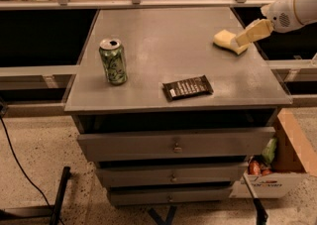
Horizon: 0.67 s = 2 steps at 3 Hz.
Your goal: Pick sponge
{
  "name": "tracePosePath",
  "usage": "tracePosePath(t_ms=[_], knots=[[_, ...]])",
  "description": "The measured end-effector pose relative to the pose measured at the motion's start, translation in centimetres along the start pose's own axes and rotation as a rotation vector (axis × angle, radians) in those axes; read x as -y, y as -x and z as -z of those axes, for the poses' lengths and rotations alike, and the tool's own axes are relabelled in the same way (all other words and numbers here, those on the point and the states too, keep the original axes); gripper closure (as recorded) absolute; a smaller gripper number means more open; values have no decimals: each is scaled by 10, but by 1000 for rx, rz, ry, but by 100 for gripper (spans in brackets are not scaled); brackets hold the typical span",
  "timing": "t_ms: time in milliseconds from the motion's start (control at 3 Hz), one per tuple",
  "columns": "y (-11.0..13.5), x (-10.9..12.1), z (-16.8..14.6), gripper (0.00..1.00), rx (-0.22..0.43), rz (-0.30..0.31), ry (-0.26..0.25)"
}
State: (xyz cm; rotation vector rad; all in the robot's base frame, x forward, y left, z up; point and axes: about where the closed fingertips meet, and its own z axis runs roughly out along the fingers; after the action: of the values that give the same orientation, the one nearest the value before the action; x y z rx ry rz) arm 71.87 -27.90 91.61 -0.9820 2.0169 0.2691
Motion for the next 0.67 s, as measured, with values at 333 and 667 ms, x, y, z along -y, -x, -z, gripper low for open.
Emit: tracePosePath(t_ms=[333,667], knots=[[-11,13,-26,0,49,-46,-21],[-22,21,-51,0,66,-61,-41]])
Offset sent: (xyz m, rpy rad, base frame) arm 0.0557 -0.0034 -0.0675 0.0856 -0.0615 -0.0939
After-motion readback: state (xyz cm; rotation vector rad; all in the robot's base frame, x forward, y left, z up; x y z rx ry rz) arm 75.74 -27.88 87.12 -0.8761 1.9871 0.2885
